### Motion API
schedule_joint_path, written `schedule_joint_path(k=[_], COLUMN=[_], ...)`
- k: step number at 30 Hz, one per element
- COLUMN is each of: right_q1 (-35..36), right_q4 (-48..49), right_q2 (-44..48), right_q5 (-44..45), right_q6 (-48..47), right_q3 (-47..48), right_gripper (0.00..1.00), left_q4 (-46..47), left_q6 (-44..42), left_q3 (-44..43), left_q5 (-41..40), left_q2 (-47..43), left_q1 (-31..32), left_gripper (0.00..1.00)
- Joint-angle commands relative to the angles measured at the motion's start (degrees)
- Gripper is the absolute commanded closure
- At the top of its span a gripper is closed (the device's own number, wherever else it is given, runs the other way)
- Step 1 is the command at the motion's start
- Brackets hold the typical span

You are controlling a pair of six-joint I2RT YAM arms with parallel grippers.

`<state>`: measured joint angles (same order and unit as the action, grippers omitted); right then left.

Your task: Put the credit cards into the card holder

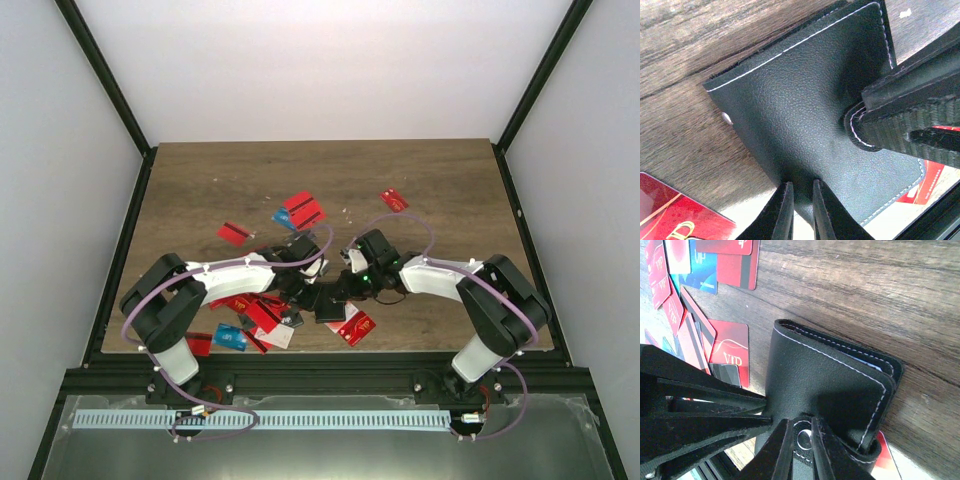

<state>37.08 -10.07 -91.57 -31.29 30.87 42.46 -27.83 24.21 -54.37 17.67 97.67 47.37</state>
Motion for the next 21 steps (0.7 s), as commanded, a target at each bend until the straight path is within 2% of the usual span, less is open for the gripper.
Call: schedule_joint_path(k=[1, 10, 21], right_q1=[1.4, 2.2, 3.3], right_q4=[-3.1, -5.4, -4.1], right_q2=[0.1, 1.6, -2.6], right_q5=[-0.9, -1.8, 1.5], right_q6=[-1.6, -3.4, -2.3], right_q3=[-1.3, -1.2, -0.5], right_gripper=[0.87, 0.86, 0.88], left_q4=[0.9, 0.2, 0.2], left_q6=[-0.6, -0.7, -0.7], left_q3=[-1.2, -1.9, -2.0], left_q5=[-0.3, -1.0, -0.7], left_q2=[1.8, 2.3, 2.2], left_q1=[0.0, 0.0, 0.0], left_gripper=[0.87, 0.87, 0.87])
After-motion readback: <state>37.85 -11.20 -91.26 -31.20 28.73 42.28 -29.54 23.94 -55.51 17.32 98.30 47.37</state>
